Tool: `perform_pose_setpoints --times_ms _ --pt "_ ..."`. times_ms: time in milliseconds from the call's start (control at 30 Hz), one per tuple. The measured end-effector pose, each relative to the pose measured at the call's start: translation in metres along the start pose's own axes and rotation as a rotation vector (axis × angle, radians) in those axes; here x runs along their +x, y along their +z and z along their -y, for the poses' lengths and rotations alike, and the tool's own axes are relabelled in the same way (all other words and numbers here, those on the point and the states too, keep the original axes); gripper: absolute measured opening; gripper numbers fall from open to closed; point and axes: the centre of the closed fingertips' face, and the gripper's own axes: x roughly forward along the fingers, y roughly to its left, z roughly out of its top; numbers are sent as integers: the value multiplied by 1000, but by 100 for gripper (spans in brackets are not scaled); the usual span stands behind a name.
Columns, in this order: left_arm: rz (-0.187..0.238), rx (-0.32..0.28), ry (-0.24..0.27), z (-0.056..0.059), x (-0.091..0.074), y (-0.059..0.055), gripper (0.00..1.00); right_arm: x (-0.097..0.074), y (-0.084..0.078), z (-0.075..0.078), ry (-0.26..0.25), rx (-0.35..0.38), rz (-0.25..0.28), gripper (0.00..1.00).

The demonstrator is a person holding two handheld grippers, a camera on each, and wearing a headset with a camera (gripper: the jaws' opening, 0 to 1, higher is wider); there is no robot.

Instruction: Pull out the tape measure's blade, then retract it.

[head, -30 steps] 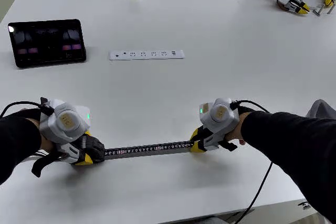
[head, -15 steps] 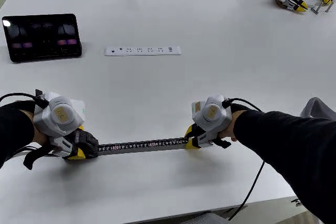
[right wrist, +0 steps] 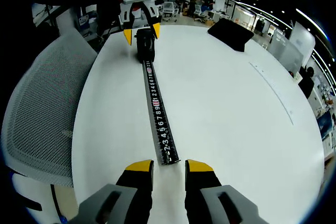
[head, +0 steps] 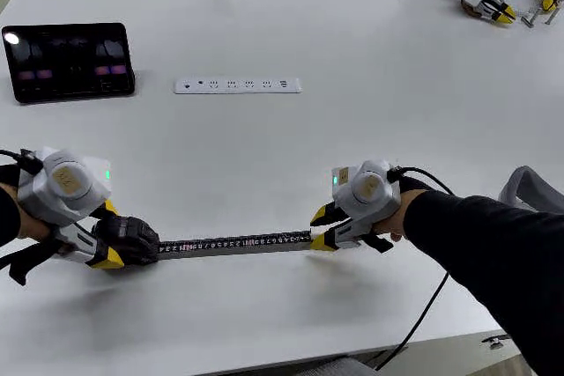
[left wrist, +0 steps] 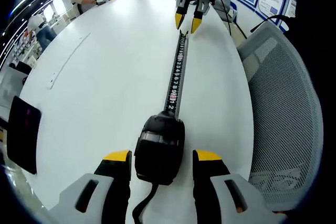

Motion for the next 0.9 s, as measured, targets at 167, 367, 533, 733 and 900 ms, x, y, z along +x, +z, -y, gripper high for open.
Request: perform_pose_setpoints --times_ms 167,367,533,733,900 --pt "60 -102 22 -1 -12 -4 52 -11 3 1 -52 67 74 25" --pt "102 -158 59 -3 -24 -13 59 -28 5 0 -115 156 126 31" --pt "174 -245 102 -5 -32 -12 63 -41 6 0 -159 184 160 35" --pt "226 -356 139 -1 -36 -24 68 -54 -1 -5 -204 246 203 39" --pt "281 -408 209 -4 -44 -31 70 -65 -6 -10 -239 265 233 40"
